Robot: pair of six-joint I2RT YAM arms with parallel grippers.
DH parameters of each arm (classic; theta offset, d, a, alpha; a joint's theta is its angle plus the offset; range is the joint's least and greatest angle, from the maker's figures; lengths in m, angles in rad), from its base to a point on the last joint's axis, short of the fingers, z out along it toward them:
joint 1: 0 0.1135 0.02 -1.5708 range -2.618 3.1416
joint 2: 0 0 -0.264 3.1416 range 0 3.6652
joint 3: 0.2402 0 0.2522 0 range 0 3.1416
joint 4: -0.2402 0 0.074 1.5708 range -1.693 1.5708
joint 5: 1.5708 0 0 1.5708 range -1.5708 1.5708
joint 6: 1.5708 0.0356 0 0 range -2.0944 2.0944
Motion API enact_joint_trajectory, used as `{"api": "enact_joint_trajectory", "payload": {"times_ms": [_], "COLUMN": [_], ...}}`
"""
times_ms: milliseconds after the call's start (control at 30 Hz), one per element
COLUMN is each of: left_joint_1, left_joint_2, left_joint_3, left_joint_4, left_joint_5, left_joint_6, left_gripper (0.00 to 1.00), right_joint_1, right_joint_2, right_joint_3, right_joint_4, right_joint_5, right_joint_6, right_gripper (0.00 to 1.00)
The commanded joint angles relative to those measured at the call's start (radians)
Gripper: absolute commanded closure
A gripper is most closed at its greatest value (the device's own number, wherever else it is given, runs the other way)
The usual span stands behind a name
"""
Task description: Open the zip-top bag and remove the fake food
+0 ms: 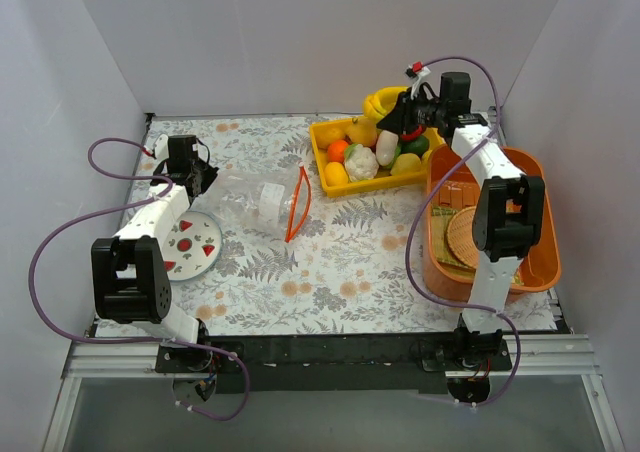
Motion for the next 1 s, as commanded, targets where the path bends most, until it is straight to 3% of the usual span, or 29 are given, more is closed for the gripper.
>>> {"api": "enact_joint_trajectory", "payload": {"times_ms": [0,200,467,967], "left_joint_1": [0.002,0.002,0.002,0.002], "left_joint_2": [-0.019,-0.025,-0.019,-0.012], "left_joint_3": [0.014,0.004,-0.001,-0.001], "left_joint_4": [0.012,0.016,0.022,0.028], "left_joint_5": [0.012,0.014,0.017,0.031], "left_joint_6": [0.011,0.014,0.015,0.005], "left_gripper": [1.00,1.00,1.00,1.00], "right_joint_1": [-0.003,-0.001,-0.003,-0.008], "right_joint_2": [0.053,0.109,0.058,-0.025], "right_joint_3": [0.093,0.109,0.007,-0.112], "right_joint_4": [0.072,0.037,0.053,0.053], "right_joint_5": [-0.074,-0.113,-0.136,-0.091], "right_joint_6": [-0.012,-0.027,-0.052,-0.062], "right_gripper": [0.76,0.74,0.66,0.61]}}
